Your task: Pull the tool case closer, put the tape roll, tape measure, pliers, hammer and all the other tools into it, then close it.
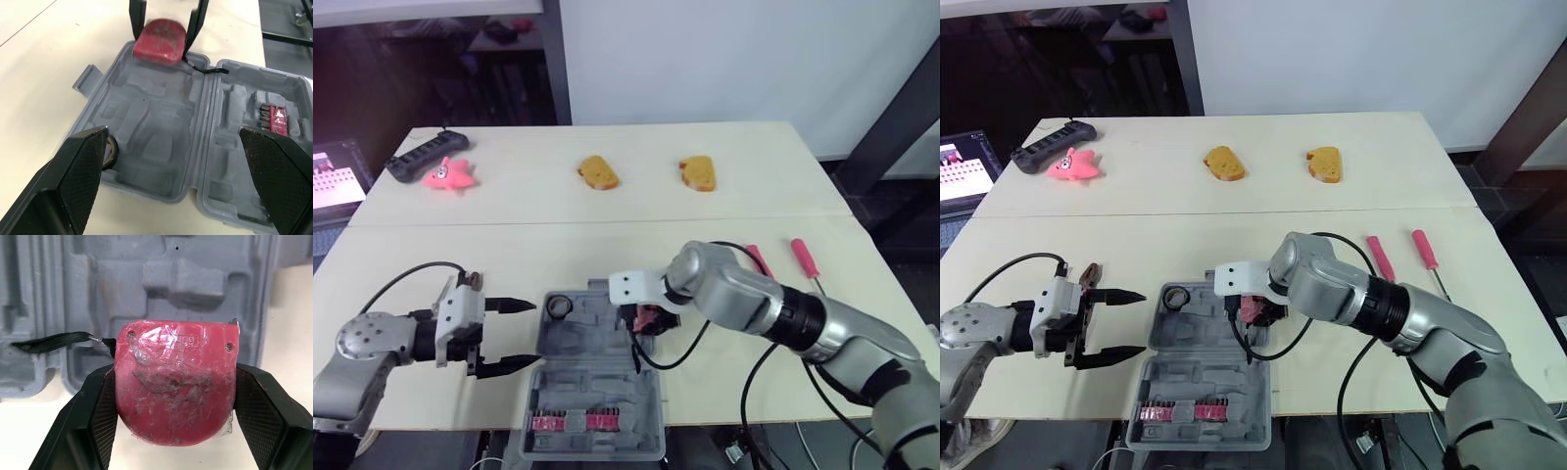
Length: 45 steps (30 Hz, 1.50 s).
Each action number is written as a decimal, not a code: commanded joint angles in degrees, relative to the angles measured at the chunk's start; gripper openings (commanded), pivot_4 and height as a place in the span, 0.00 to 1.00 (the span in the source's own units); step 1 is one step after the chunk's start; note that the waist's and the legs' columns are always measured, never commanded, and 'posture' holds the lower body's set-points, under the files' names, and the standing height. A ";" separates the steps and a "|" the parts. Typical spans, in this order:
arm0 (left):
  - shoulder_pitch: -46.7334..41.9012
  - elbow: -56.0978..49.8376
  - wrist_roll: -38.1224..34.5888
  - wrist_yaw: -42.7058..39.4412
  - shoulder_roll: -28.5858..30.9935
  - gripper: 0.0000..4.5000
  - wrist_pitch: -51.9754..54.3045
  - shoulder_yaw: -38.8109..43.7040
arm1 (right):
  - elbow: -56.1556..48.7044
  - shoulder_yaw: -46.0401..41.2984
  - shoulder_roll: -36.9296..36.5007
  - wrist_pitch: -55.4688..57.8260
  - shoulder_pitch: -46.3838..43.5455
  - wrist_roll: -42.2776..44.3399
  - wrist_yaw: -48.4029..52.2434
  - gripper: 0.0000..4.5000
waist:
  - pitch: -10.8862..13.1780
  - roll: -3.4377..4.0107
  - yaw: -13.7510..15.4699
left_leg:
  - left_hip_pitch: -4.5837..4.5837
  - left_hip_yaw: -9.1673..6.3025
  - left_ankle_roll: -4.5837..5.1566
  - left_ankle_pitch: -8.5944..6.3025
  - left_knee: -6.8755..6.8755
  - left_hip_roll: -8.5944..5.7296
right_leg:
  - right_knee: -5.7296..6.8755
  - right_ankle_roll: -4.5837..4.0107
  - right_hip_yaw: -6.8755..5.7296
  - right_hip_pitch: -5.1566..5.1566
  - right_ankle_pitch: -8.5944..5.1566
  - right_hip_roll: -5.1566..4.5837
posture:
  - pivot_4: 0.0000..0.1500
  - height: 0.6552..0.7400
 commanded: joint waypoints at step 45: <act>1.36 -5.61 -1.20 0.77 0.40 1.00 3.41 0.90 | -2.37 -10.99 2.86 -2.19 2.35 2.41 -1.32 0.99 | 0.00 0.00 -0.10 | 0.00 -0.04 0.00 0.00 -0.02 0.00 | 0.00 0.00 -0.01 0.00 0.00 0.01 | 1.00 1.00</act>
